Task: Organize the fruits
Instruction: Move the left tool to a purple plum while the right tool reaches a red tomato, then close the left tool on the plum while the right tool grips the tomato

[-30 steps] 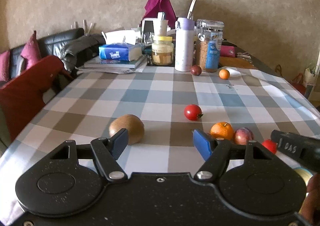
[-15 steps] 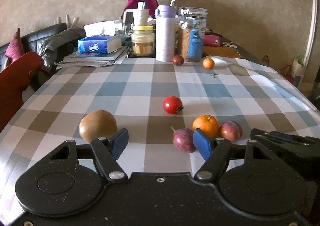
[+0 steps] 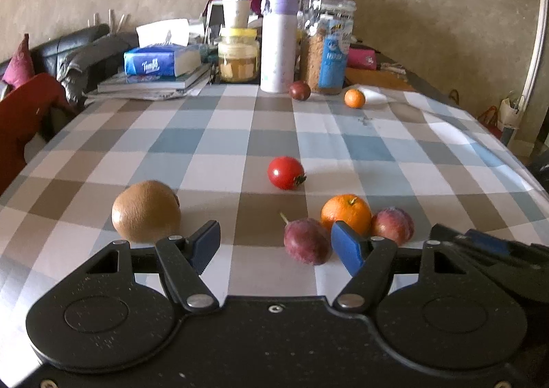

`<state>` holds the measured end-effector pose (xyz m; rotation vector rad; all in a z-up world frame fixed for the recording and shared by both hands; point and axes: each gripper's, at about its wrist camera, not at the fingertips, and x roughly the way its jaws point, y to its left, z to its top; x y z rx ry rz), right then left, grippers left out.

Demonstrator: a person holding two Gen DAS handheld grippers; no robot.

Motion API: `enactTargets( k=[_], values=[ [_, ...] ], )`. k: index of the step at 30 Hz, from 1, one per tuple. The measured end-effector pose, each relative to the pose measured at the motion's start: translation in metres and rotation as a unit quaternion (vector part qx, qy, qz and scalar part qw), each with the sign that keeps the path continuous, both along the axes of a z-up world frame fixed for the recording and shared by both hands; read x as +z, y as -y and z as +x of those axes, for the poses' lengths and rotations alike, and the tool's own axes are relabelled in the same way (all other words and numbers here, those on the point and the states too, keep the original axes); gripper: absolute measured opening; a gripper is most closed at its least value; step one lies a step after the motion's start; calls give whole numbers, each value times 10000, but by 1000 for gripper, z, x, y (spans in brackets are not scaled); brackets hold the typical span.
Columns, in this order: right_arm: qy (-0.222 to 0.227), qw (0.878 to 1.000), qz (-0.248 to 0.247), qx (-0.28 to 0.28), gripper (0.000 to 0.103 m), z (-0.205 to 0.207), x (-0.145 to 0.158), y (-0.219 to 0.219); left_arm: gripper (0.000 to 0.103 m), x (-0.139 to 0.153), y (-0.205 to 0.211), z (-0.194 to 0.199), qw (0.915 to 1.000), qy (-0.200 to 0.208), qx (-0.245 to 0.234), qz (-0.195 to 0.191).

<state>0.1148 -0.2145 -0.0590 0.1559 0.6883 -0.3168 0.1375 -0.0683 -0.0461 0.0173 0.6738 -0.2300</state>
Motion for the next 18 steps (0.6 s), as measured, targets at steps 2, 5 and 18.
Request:
enactTargets(
  k=[2,5,18],
  values=[
    [17,10000,33,-50,33,-1,1,2,74,1,-1,-1,10000,19,-14,-80],
    [38,9999,12,-107,33,0,1,3,74,0,-2,-1,10000,16,10,-88],
    [-41,9998,-168,58,33,0,-1,-5,74,-5,-6,8,9992,-269,101,-268]
  ],
)
